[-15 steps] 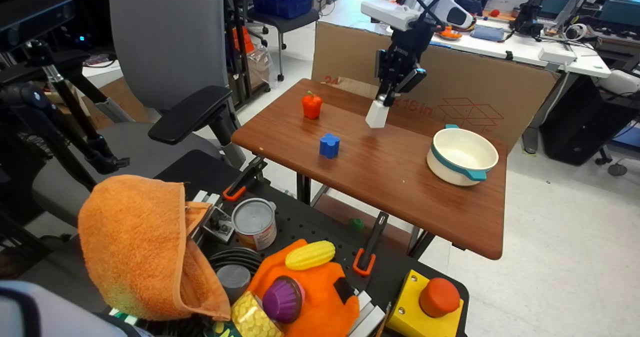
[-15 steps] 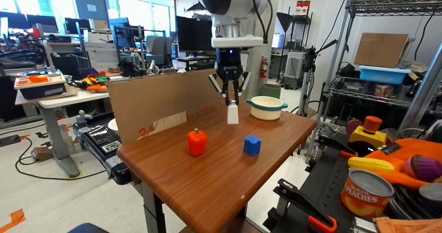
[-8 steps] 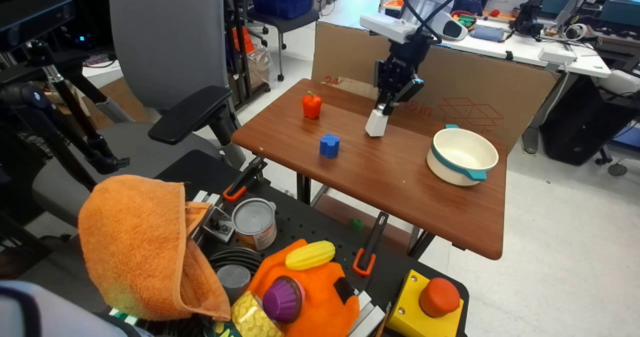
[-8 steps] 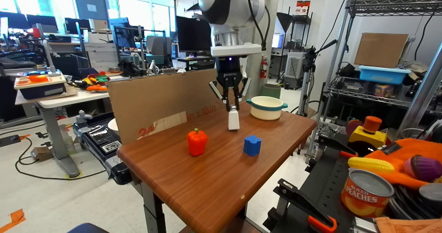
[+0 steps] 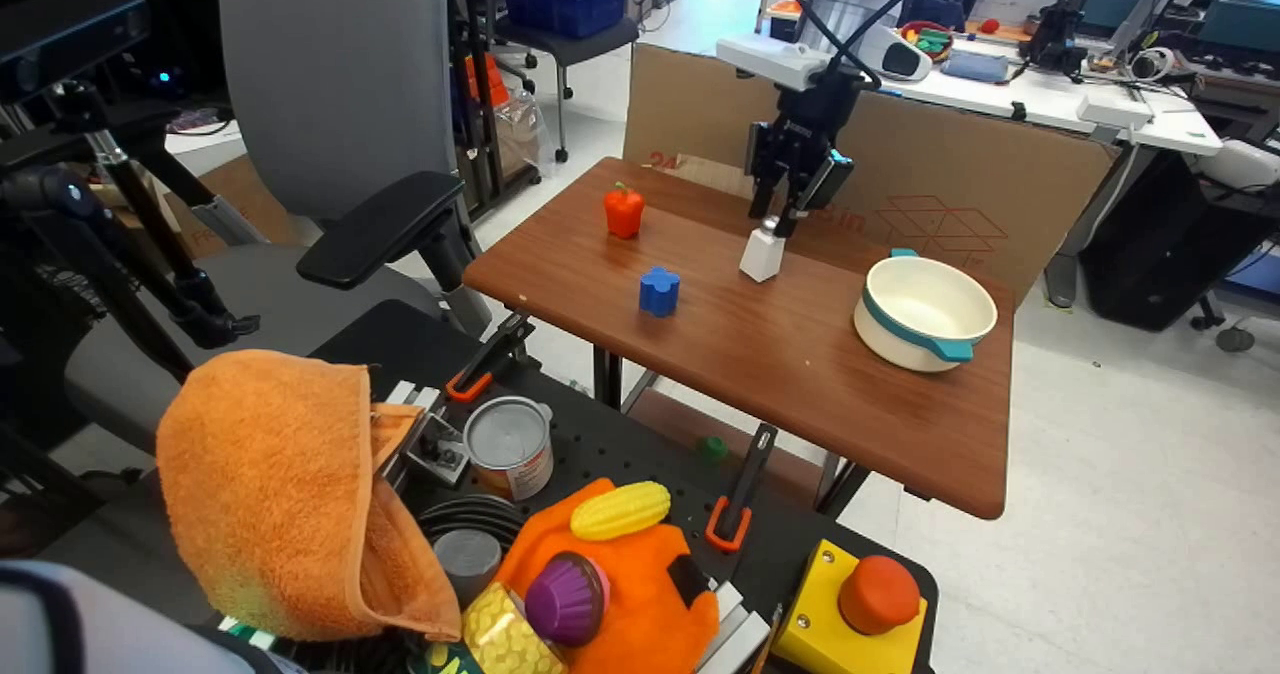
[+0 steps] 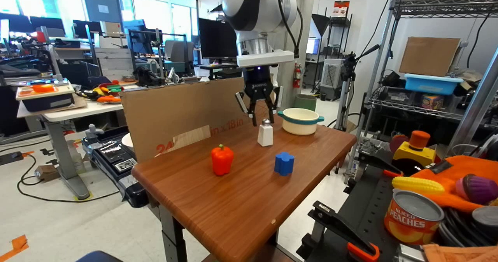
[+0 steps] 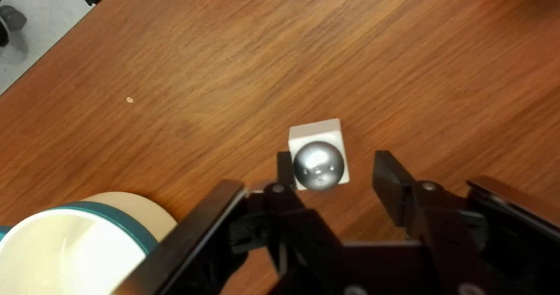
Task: Remove the salt shaker from the pot
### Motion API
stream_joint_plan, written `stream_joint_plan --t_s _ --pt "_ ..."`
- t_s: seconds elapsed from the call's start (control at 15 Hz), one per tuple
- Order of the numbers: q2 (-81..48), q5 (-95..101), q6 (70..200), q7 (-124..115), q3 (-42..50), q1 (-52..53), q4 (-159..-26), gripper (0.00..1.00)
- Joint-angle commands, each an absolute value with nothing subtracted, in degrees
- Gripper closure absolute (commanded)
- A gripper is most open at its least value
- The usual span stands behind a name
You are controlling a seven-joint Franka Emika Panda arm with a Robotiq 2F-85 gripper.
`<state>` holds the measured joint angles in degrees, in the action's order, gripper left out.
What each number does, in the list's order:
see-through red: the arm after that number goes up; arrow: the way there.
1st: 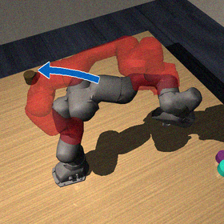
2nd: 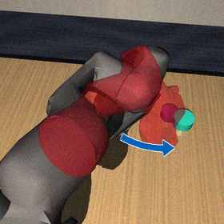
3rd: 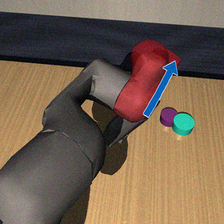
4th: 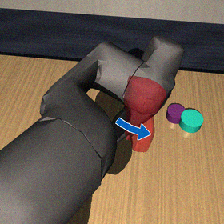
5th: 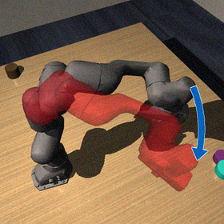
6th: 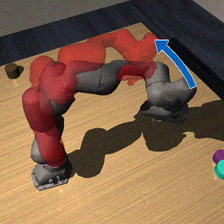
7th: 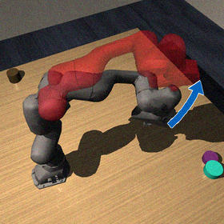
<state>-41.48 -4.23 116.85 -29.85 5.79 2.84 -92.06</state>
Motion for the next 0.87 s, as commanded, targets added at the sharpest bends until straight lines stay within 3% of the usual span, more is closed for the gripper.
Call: stream_joint_plan --t_s 0.0,0.13,0.2,0.33,0.4,0.8 --pt "-36.02 -3.65 117.17 -27.29 5.8 3.1 -96.99 0.17" --pt "-29.32 -3.71 118.76 -23.6 5.66 2.16 -103.56 0.03" --pt "-26.3 -3.51 119.96 -21.87 5.81 1.71 -106.47 0.0" --pt "-20.94 -4.05 122.14 -20.47 6.36 0.36 -111.03 0.0" --pt "-28.62 -3.76 118.73 -22.93 5.8 1.3 -102.76 0.0" --pt "-21.49 -3.79 120.51 -21.31 5.97 -0.14 -109.85 0.0"
